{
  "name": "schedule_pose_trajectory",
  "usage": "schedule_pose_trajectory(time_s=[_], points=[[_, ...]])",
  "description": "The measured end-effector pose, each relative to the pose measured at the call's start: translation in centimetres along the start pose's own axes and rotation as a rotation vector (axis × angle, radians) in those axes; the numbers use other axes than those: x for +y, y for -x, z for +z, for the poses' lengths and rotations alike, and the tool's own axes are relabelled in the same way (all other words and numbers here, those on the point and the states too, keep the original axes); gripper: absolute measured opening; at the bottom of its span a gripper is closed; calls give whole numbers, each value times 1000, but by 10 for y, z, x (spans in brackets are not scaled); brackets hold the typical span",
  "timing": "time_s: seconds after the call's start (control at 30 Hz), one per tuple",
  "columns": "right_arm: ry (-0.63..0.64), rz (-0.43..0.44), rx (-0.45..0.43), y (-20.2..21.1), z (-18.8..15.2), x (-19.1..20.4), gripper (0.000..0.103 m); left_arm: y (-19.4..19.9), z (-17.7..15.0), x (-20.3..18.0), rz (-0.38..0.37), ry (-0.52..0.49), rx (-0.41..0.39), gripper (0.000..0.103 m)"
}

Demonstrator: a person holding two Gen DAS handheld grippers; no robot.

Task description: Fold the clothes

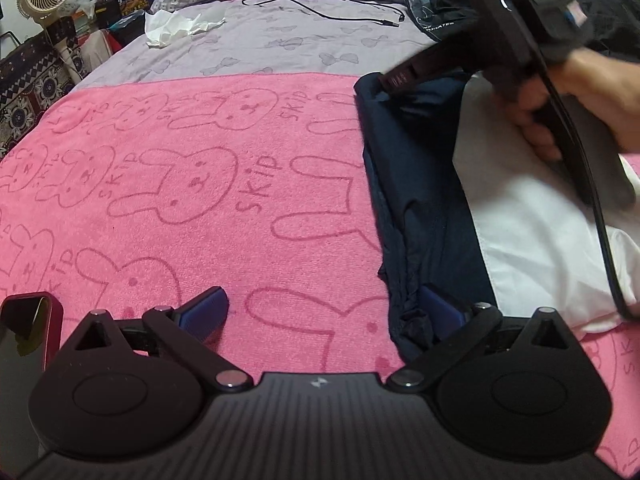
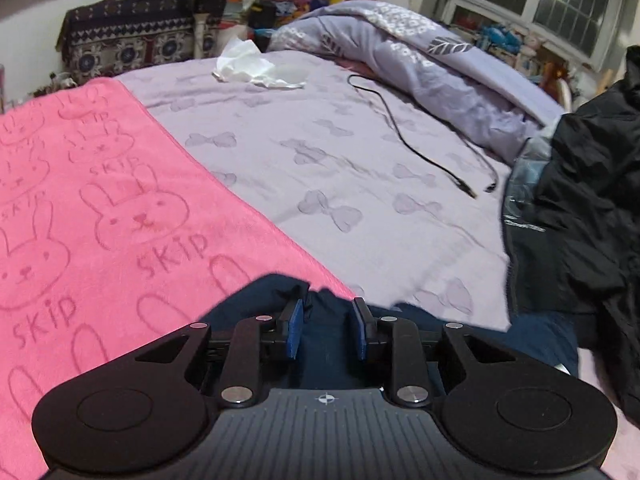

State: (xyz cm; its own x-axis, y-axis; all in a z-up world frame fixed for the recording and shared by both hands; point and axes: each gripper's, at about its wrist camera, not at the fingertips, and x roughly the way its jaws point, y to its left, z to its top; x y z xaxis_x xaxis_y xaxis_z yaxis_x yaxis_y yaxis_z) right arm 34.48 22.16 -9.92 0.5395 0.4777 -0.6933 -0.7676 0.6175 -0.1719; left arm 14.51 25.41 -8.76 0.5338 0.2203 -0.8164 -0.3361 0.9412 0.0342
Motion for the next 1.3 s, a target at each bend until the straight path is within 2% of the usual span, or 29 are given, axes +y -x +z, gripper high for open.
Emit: schedule_pose_trajectory(time_s=[0.1,0.23,0.3,0.33,0.4,0.47,0.53,0.57,0.63,0.77,0.9,0.97,1.03,1.13,1.2,1.27,1.3], points=[[-88,24,-51,20,6,-14,30,0,1,0,1,-2,6,103],[-176,-8,-117,84,-24,-33,36,0,2,0,1,-1,12,103],[-205,-31,-85,115,-52,-36,40,1,3,1,-3,9,18,103],[-219,-43,-67,131,-67,-37,47,3,4,3,-6,17,19,103],[-238,-32,51,147,-103,-32,61,6,4,8,-9,31,23,103],[-191,-28,127,162,-138,-19,61,9,4,14,4,42,33,103],[-99,-22,151,182,-156,-4,62,16,9,18,90,28,65,97],[-64,-15,161,191,-161,2,63,25,12,21,101,22,53,96],[-65,-2,171,205,-165,5,65,49,21,28,72,19,-8,97],[-208,-15,132,216,-162,-10,65,74,52,26,-2,12,-102,100],[-353,-60,86,208,-155,-36,66,57,84,-2,-71,-26,-162,100],[-451,-90,69,200,-156,-54,75,42,98,-18,-96,-35,-172,100],[-548,-68,103,190,-163,-70,76,24,100,-31,-122,-40,-143,100],[-656,-1,157,181,-177,-83,76,-6,76,-39,-59,-61,-21,101],[-725,72,178,181,-187,-88,76,-15,59,-28,-61,19,44,102],[-807,168,196,180,-196,-92,76,-14,44,-7,-119,171,105,102],[-844,215,208,178,-201,-92,76,-12,39,0,-122,198,117,102]])
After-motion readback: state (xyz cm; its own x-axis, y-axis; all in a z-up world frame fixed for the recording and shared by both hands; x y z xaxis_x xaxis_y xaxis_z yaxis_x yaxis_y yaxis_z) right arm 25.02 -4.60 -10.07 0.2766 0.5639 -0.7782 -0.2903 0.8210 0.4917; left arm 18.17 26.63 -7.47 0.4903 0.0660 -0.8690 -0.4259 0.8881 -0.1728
